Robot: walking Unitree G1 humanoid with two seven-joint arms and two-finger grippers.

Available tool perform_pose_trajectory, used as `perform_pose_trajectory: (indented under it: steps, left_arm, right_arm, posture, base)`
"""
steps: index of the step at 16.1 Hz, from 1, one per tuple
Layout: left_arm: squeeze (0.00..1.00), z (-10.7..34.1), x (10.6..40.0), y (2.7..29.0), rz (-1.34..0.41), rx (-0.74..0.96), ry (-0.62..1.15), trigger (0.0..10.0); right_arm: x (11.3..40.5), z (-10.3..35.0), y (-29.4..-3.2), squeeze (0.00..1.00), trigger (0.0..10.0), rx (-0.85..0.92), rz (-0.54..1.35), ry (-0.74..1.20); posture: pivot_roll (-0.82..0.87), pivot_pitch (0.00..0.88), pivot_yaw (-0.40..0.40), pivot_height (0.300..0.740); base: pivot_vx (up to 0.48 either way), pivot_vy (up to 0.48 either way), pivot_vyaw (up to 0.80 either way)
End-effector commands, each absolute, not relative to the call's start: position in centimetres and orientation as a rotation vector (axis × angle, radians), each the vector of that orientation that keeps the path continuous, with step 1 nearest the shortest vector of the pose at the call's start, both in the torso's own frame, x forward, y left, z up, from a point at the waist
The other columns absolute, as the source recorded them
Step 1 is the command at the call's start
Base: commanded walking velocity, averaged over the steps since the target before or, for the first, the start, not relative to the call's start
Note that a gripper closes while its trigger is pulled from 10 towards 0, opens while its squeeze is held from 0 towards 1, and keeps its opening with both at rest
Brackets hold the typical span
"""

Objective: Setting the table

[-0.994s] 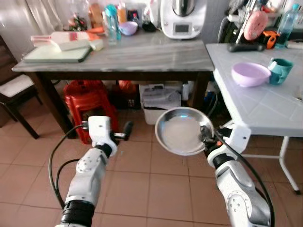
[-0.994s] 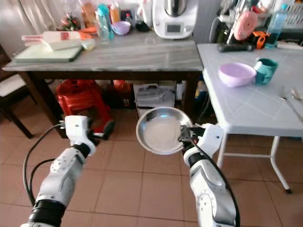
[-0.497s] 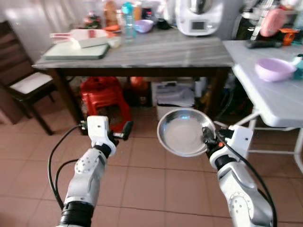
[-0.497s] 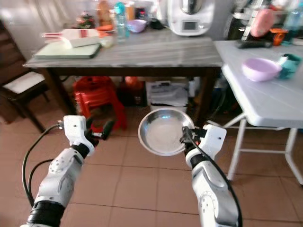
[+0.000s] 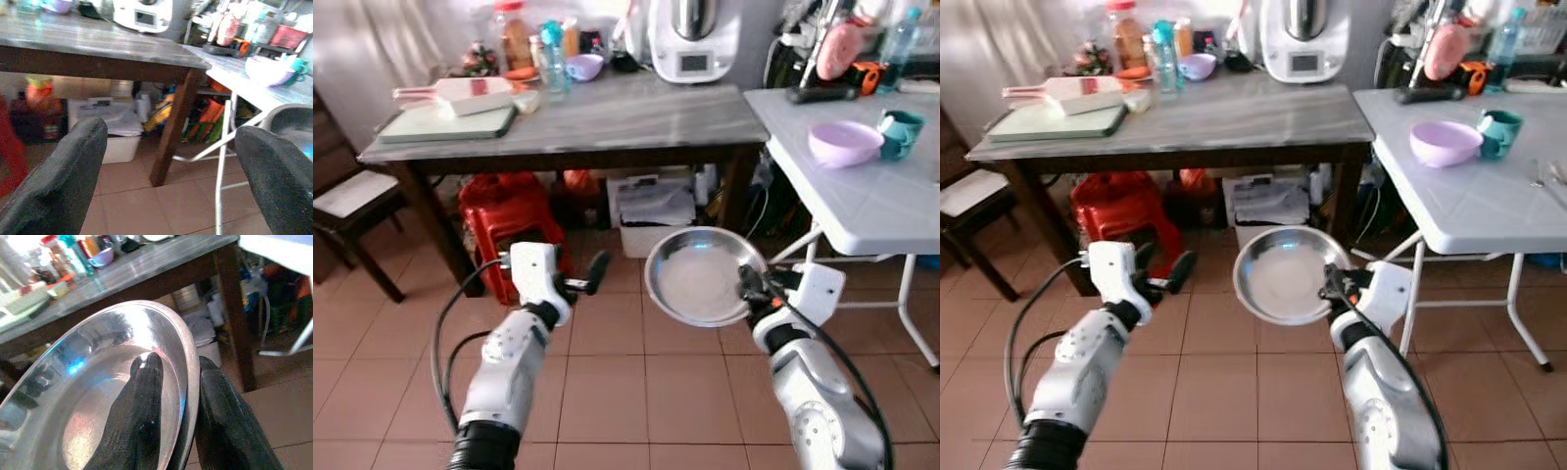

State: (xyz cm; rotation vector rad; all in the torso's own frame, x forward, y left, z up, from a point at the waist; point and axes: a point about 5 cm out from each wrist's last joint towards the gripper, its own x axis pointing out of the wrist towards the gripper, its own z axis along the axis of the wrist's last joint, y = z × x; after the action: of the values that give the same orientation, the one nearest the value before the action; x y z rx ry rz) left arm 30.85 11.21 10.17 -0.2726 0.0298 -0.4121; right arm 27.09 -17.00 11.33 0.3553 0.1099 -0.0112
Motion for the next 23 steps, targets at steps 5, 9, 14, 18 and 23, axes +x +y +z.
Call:
perform_pose_trajectory:
  steps: [5,9,14,18,23]
  left_arm:
    - [0.00,10.22,30.80,12.30,-0.391,-0.265,0.032,10.0]
    - [0.00,10.27,30.82,12.11,-0.400,-0.263,0.032,10.0]
    - [0.00,10.21,30.82,11.93,-0.403,-0.259,0.035,10.0]
    - [0.00,10.24,30.86,11.81,-0.409,-0.255,0.035,10.0]
    - [0.00,10.32,30.92,11.75,-0.412,-0.252,0.032,10.0]
  right_arm:
    - [27.30,12.10,-15.98,0.00,10.0,0.352,0.030,0.075]
    - [27.30,12.17,-15.99,0.00,10.0,0.347,0.031,0.072]
    - [27.34,12.17,-16.01,0.00,10.0,0.343,0.031,0.070]
    - [27.38,12.17,-16.09,0.00,10.0,0.348,0.024,0.068]
    - [27.34,12.11,-16.06,0.00,10.0,0.349,0.024,0.069]
  posture:
    - [-0.04,0.005,0.059,0.740]
    - [-0.04,0.003,0.059,0.740]
    - [-0.04,0.002,0.057,0.740]
    - [-0.04,0.000,0.059,0.740]
    - [-0.05,0.001,0.062,0.740]
  base:
    - [0.480,0.000,0.00]
    - [0.480,0.000,0.00]
    - [0.480,0.000,0.18]
    - [0.480,0.000,0.11]
    - [0.423,0.000,0.19]
